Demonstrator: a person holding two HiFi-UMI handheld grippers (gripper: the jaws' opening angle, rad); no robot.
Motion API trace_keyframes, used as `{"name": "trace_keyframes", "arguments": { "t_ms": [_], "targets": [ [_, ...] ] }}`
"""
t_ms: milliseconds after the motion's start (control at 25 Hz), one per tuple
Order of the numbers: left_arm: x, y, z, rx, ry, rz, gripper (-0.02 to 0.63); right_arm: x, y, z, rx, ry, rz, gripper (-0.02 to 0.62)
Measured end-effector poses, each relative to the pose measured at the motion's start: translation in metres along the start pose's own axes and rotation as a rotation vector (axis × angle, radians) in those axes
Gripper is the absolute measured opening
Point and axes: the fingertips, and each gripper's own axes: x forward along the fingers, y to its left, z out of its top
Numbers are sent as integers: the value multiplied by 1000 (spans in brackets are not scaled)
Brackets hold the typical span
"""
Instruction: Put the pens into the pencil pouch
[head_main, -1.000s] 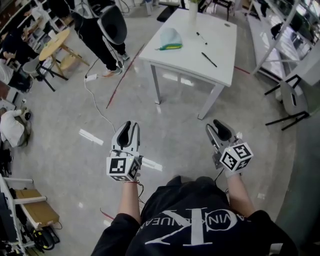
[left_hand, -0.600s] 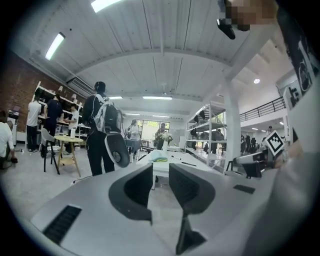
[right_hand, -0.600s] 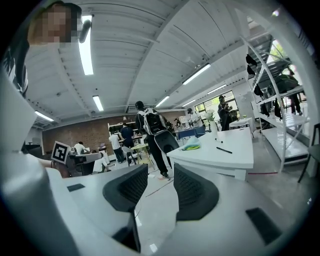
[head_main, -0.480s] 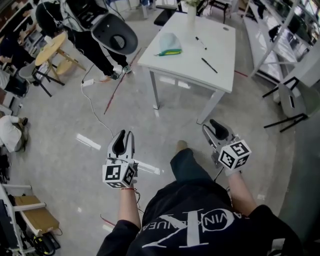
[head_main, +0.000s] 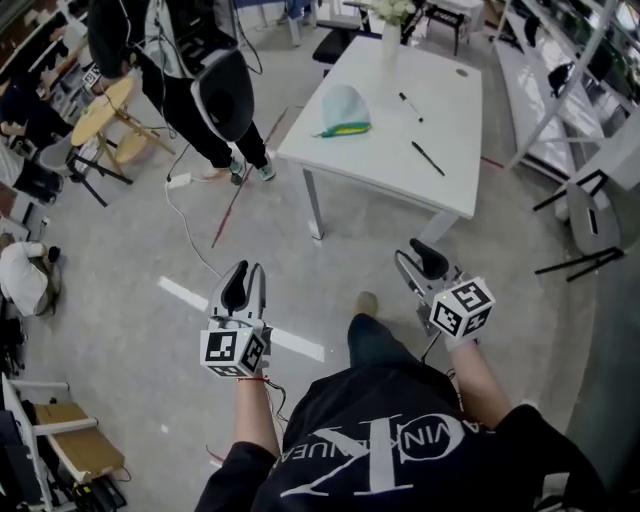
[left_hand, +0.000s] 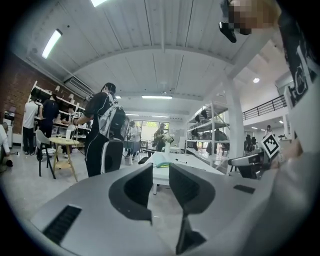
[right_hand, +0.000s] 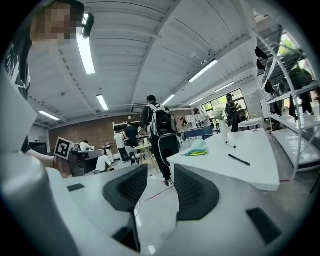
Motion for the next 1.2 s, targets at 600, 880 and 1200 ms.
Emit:
{"name": "trace_keyframes", "arguments": {
  "t_ms": [600,880,1200],
  "targets": [
    [201,-3,20,-8,18,-126,87,85,-128,31,20,45,-54,175],
    [263,5,7,-32,72,-215,87,119,-166,23,31,128,-137,175],
    [352,-53,-24,-70,142,-313,89,116,-263,3,46,228,-254,175]
  ]
}}
